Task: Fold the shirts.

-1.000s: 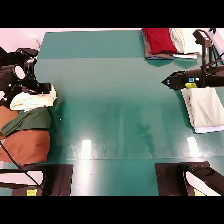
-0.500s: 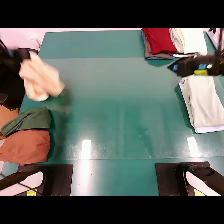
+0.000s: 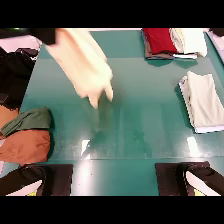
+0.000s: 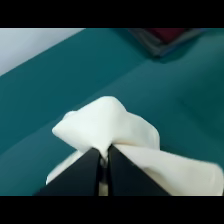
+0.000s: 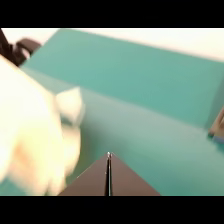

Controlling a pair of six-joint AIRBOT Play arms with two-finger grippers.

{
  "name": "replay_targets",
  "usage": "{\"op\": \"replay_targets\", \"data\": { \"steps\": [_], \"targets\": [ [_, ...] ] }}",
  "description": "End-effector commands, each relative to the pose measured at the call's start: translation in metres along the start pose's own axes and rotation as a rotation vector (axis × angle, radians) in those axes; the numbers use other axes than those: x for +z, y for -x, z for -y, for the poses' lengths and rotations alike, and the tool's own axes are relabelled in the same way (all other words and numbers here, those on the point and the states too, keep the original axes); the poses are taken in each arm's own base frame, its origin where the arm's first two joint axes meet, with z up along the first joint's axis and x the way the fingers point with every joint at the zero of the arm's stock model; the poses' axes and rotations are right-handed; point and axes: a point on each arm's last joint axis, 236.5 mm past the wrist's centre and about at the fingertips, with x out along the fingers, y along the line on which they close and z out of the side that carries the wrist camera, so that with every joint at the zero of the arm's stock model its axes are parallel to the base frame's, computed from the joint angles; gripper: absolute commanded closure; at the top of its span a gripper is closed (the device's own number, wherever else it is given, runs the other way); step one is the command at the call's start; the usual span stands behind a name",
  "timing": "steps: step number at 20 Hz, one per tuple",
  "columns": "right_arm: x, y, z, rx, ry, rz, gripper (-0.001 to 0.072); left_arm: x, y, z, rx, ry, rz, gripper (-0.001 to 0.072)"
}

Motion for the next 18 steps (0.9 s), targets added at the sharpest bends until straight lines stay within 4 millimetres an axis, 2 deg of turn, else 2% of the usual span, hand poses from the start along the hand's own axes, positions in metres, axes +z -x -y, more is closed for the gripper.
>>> {"op": "replay_targets", "data": {
  "steps": [1, 2, 3, 4, 5, 6, 7, 9, 11, 12, 13, 14, 15, 16, 18],
  "targets": [
    [0.020, 0.019, 0.006, -0.037, 0.016, 0.046, 0.0696, -0.021, -0.058, 0.123, -0.282, -0.104, -0.075, 0.0682],
    [0.020, 0.022, 0.011, -0.051, 0.014, 0.045, 0.0696, -0.030, -0.074, 0.150, -0.352, -0.102, -0.091, 0.0567],
    [0.019, 0.023, 0.015, -0.062, 0.010, 0.038, 0.0696, -0.035, -0.087, 0.165, -0.390, -0.075, -0.100, 0.0256],
    [0.015, 0.024, 0.018, -0.068, 0.006, 0.023, 0.0696, -0.042, -0.097, 0.167, -0.394, -0.054, -0.117, 0.0159],
    [0.010, 0.024, 0.021, -0.075, 0.002, 0.004, 0.0696, -0.047, -0.103, 0.156, -0.365, -0.039, -0.136, 0.0159],
    [0.007, 0.025, 0.023, -0.078, 0.000, -0.009, 0.0696, -0.054, -0.107, 0.135, -0.324, -0.005, -0.165, 0.0159],
    [0.006, 0.025, 0.024, -0.083, -0.003, -0.015, 0.0696, -0.062, -0.110, 0.107, -0.278, 0.042, -0.199, 0.0159],
    [0.005, 0.026, 0.024, -0.082, -0.002, -0.018, 0.0696, -0.094, -0.113, 0.036, -0.155, 0.178, -0.301, 0.0159],
    [0.004, 0.025, 0.024, -0.080, -0.003, -0.023, 0.0696, -0.134, -0.113, -0.035, -0.025, 0.323, -0.379, 0.0159],
    [0.003, 0.024, 0.024, -0.080, -0.004, -0.026, 0.0696, -0.162, -0.112, -0.063, 0.025, 0.397, -0.423, 0.0159],
    [0.002, 0.023, 0.025, -0.079, -0.006, -0.032, 0.0696, -0.192, -0.112, -0.081, 0.053, 0.459, -0.474, 0.0159],
    [0.000, 0.021, 0.026, -0.079, -0.008, -0.041, 0.0696, -0.229, -0.112, -0.092, 0.069, 0.521, -0.538, 0.0159],
    [-0.003, 0.018, 0.027, -0.076, -0.011, -0.051, 0.0696, -0.264, -0.111, -0.095, 0.076, 0.571, -0.603, 0.0159],
    [-0.005, 0.015, 0.027, -0.072, -0.015, -0.063, 0.0696, -0.302, -0.111, -0.093, 0.082, 0.614, -0.670, 0.0159],
    [-0.012, 0.008, 0.029, -0.064, -0.027, -0.091, 0.0696, -0.364, -0.114, -0.077, 0.076, 0.667, -0.781, 0.0159]
  ]
}}
